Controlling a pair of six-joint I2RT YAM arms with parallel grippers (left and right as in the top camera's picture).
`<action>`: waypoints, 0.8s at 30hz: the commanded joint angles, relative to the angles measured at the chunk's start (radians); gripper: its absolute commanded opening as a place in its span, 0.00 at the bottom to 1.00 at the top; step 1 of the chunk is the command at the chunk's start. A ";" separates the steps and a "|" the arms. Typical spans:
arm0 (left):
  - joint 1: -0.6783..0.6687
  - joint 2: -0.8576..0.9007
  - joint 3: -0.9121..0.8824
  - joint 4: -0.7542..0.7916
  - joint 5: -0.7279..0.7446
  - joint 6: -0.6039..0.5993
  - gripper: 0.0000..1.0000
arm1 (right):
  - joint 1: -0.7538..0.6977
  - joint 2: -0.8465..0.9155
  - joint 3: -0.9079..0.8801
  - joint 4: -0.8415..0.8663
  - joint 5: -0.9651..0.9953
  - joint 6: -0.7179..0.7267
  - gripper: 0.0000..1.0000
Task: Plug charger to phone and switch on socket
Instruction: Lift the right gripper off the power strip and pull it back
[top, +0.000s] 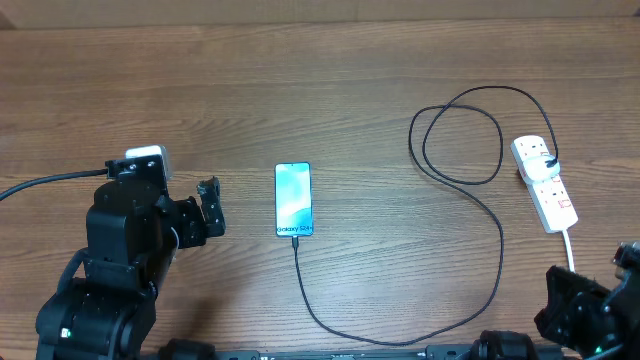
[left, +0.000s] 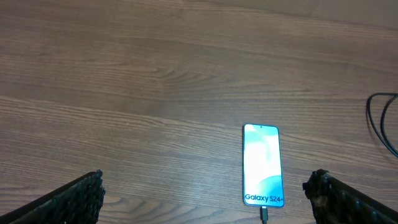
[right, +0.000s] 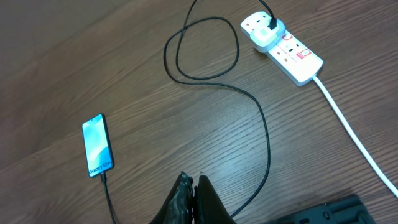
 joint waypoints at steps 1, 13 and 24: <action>-0.006 -0.010 0.006 0.003 -0.017 -0.021 1.00 | 0.006 -0.024 -0.008 0.004 0.017 -0.008 0.04; -0.006 -0.008 0.006 -0.035 -0.016 -0.021 1.00 | 0.006 -0.024 -0.008 0.004 0.016 -0.008 0.30; -0.006 -0.008 0.006 -0.038 -0.016 -0.021 1.00 | 0.006 -0.024 -0.008 0.004 0.016 -0.008 0.78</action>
